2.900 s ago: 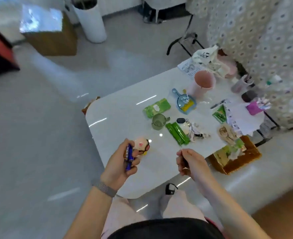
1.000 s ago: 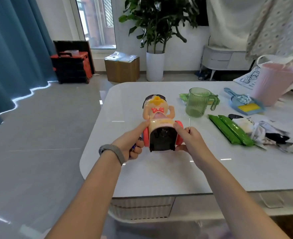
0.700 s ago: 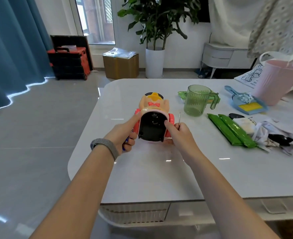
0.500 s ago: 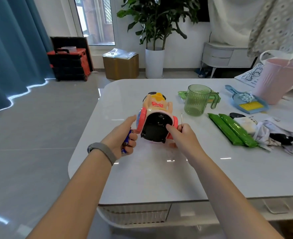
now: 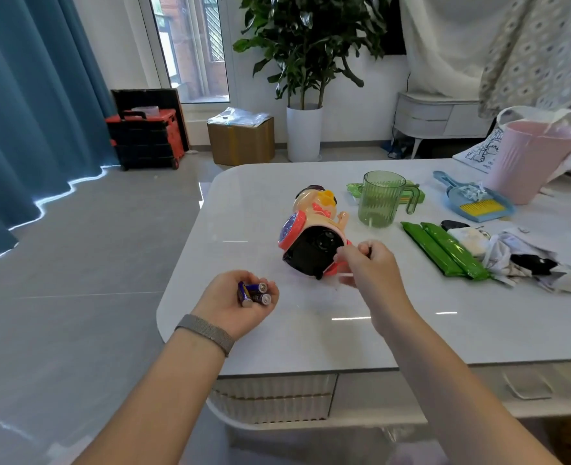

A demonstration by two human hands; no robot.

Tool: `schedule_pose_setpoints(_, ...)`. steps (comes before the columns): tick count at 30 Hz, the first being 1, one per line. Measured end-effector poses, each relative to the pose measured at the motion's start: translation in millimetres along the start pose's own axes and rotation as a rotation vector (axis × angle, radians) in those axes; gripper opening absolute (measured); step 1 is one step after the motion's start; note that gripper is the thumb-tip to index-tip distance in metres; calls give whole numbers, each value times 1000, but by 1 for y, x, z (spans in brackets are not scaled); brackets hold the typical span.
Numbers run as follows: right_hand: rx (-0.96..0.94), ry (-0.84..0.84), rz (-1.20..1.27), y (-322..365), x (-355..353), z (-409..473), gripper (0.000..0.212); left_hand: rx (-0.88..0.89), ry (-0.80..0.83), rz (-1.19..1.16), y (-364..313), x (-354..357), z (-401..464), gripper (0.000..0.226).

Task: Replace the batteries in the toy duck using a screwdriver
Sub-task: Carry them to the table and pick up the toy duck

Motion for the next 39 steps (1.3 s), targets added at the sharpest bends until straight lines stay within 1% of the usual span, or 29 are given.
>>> schedule_pose_setpoints(2,104,113,77,-1,9,-13,6,24,-15,21,7,-1,-1,22)
schedule_pose_setpoints(4,193,168,159,-8,17,-23,8,35,-19,60,11,1,-1,20)
schedule_pose_setpoints(7,296,185,243,-24,28,-35,10,61,1,146,18,8,3,14)
schedule_pose_setpoints(10,396,169,504,-34,41,-41,20,78,46,203,31,13,10,15)
schedule_pose_setpoints(12,425,138,695,-32,46,-39,24,130,51,239,38,15,16,17)
schedule_pose_setpoints(15,435,69,856,-27,52,-32,21,216,84,264,45,24,22,17)
schedule_pose_setpoints(18,430,12,927,-27,57,-27,24,231,101,181,51,34,25,18)
schedule_pose_setpoints(21,404,3,840,-32,58,-28,23,233,100,166,57,36,25,18)
schedule_pose_setpoints(24,355,14,625,-40,58,-33,12,220,140,189,62,35,20,21)
schedule_pose_setpoints(25,319,19,539,-43,58,-33,16,227,145,184,63,34,18,25)
schedule_pose_setpoints(27,212,42,373,-43,59,-35,27,227,168,137,60,31,15,32)
schedule_pose_setpoints(30,10,148,216,-30,58,-40,31,163,234,91,48,27,6,43)
schedule_pose_setpoints(33,-262,278,-3,-13,57,-43,40,148,270,100,35,23,-1,48)
schedule_pose_setpoints(35,-411,331,-142,-7,56,-41,44,128,295,94,29,21,-3,53)
schedule_pose_setpoints(37,-488,350,-233,-6,54,-35,46,78,332,87,29,19,-2,59)
schedule_pose_setpoints(39,-530,330,-316,-9,52,-30,47,45,347,117,32,17,0,65)
Point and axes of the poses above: each hand's wrist, its own z-axis towards the middle knuckle, its own x-axis out of the palm, y = z × x, the point moved 3 cm from there along z, towards the middle knuckle, and after that the axes turned 2 degrees about -y, right-handed, at the moved point
